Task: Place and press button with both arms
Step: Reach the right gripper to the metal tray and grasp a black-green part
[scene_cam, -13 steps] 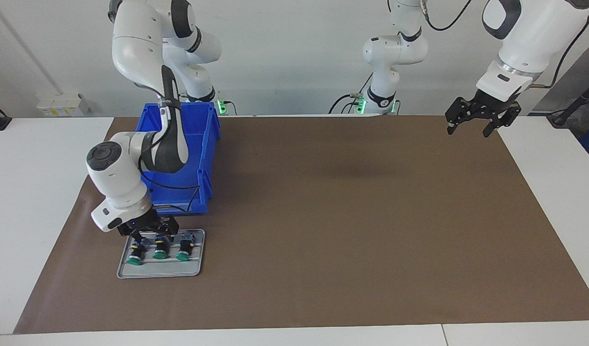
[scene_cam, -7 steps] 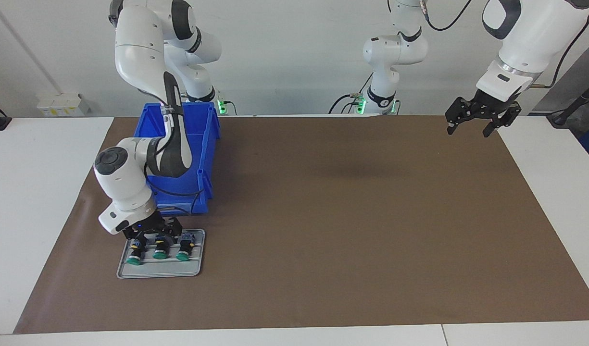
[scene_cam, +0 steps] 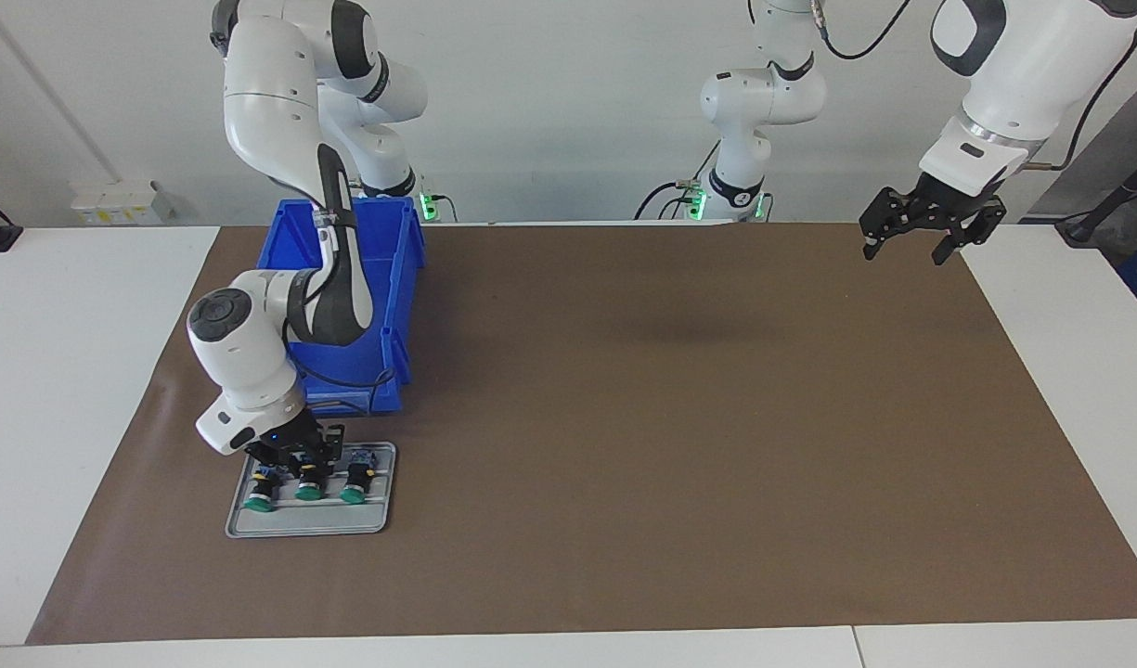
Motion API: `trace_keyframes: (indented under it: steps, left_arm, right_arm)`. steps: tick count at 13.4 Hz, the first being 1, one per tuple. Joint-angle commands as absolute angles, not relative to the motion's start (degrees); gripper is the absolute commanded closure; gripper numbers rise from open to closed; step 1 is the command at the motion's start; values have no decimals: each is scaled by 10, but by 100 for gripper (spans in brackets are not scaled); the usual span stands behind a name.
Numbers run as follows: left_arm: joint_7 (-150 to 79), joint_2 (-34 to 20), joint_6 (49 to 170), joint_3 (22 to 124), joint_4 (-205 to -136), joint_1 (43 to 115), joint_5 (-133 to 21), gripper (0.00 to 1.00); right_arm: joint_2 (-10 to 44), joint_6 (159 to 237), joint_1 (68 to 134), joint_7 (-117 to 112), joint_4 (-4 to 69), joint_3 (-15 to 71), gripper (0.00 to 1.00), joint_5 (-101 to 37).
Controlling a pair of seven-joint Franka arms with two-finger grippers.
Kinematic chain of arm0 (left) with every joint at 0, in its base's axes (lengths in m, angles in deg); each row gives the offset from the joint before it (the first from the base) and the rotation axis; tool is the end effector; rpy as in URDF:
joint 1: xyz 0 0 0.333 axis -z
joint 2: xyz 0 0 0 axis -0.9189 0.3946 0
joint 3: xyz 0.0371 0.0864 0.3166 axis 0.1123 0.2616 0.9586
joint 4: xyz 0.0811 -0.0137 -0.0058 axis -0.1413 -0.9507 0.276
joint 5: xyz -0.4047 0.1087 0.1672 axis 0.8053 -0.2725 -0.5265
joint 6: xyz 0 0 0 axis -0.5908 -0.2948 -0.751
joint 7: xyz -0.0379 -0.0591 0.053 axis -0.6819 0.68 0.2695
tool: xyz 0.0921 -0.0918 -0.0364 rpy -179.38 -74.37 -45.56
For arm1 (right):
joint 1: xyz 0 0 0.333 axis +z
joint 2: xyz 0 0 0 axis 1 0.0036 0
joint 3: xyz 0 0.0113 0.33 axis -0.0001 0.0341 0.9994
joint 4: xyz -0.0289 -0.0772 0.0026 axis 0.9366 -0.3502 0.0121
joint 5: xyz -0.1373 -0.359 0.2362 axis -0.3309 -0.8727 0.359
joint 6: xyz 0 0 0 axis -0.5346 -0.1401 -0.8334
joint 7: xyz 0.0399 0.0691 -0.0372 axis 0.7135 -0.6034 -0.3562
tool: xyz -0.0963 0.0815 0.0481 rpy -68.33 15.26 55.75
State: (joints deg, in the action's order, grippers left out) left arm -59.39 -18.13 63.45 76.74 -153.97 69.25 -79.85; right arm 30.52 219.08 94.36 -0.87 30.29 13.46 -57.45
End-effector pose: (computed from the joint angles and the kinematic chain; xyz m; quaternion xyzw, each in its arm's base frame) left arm 0.6083 -0.0189 0.6030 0.9962 -0.0856 0.0078 0.0098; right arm 0.7320 -0.0263 0.2467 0.9961 0.0400 0.0789 0.0063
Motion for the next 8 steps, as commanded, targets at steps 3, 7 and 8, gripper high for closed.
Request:
trace_keyframes:
  steps: [3,7,8]
  left_arm:
    - [-588,-188,630,763,-1546,687,-809,0]
    - [-588,-188,630,763,-1546,687,-809,0]
    - [-588,-188,630,763,-1546,688,-809,0]
  right_arm:
    - [300,2163,945,-7,256,137,100,-574]
    - [297,2023,968,-208,133,137,100,-617]
    - [297,1994,969,-276,110,142,100,-616]
